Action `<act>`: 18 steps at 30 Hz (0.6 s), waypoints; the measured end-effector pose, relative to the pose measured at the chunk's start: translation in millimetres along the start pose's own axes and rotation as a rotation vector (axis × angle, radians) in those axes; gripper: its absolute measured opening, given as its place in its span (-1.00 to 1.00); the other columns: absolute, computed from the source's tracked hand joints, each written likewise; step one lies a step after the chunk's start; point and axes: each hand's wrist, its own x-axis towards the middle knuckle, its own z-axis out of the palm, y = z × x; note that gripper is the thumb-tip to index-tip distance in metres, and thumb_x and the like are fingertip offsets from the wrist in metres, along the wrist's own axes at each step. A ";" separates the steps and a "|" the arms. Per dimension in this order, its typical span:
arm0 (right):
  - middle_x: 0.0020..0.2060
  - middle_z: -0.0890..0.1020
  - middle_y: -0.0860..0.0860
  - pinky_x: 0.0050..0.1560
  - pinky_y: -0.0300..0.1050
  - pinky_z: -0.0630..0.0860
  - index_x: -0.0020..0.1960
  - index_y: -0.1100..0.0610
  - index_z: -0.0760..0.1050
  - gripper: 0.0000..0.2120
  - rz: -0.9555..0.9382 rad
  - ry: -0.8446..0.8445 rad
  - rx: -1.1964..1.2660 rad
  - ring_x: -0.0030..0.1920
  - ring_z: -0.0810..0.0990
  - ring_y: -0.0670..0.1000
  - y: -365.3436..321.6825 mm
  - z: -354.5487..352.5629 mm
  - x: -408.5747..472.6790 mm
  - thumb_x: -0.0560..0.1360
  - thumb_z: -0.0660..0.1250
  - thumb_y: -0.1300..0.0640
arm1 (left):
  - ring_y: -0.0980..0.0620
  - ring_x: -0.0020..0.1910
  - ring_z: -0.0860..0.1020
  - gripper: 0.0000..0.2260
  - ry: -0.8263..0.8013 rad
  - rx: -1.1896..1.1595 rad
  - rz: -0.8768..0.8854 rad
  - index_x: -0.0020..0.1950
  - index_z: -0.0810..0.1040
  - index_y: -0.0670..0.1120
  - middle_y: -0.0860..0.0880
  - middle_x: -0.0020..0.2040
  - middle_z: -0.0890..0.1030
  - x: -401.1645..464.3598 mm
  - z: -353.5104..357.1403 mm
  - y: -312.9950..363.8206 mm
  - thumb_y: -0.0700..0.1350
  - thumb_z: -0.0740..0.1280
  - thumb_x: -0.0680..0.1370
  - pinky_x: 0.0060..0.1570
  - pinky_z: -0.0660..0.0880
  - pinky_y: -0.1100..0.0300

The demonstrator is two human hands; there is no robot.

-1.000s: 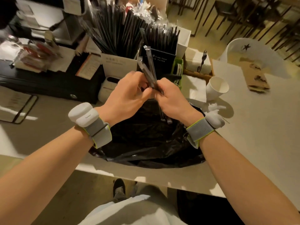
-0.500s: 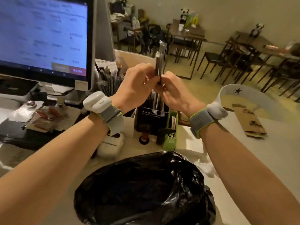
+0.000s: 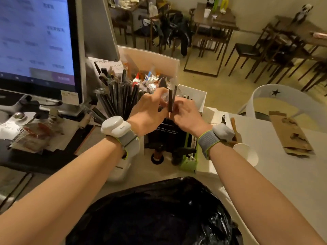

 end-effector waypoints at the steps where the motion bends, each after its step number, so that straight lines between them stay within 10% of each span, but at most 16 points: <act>1: -0.12 0.60 0.08 -0.06 -0.13 0.49 0.01 0.22 0.58 -0.80 0.033 0.001 0.027 -0.13 0.55 0.04 4.1 5.0 -2.7 0.40 0.45 0.21 | -0.08 0.10 0.54 -0.52 0.002 0.050 -0.028 0.40 0.29 0.01 0.01 0.05 0.66 -1.0 5.7 -2.9 -0.10 0.32 0.51 0.03 0.54 -0.02; 12: 0.21 0.36 0.13 0.19 0.00 0.45 0.41 0.09 0.26 -0.31 0.051 0.315 -0.258 0.19 0.36 0.12 7.2 1.3 -11.6 0.39 0.44 -0.08 | -0.13 0.26 0.35 -0.47 0.135 0.133 0.062 0.44 0.28 -0.11 -0.15 0.26 0.49 -4.9 7.7 2.0 -0.24 0.27 0.47 0.17 0.39 0.03; 18: 0.52 0.12 0.14 0.47 0.22 0.09 0.53 0.15 0.04 -0.27 0.004 -0.133 -0.457 0.52 0.02 0.19 15.5 23.2 -27.6 0.51 0.25 -0.12 | -0.16 0.39 0.24 -0.43 -0.031 0.559 0.159 0.49 0.24 -0.07 -0.08 0.47 0.32 -6.7 13.6 5.4 -0.24 0.13 0.45 0.26 0.18 0.03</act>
